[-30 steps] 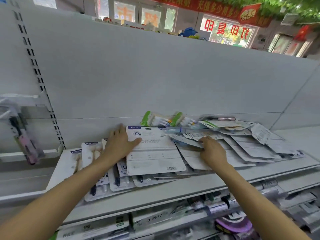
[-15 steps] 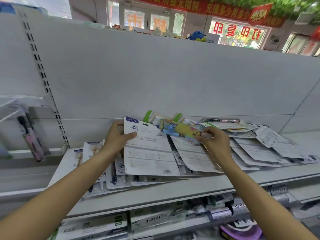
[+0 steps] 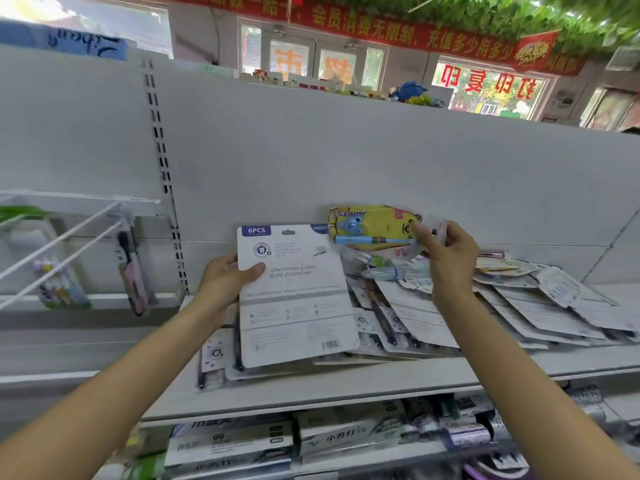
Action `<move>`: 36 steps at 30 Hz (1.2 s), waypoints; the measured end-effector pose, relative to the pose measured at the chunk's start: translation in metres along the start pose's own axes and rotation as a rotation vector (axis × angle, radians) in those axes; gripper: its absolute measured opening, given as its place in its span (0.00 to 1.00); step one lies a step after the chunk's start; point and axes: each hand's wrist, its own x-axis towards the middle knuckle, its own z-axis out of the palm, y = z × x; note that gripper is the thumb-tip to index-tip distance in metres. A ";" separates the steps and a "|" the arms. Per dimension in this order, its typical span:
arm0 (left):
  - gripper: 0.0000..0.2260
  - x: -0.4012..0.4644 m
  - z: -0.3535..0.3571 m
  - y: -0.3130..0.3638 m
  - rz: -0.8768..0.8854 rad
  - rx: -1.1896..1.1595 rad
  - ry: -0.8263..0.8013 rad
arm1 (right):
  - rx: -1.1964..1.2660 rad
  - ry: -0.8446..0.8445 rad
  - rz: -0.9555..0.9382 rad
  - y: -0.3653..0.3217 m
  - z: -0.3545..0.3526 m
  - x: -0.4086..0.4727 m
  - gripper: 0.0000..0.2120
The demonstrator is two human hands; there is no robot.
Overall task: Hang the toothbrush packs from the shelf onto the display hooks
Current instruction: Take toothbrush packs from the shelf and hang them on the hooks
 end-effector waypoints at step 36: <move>0.09 -0.081 -0.183 0.001 0.059 -0.005 0.014 | -0.231 -0.297 -0.031 -0.035 0.158 -0.153 0.14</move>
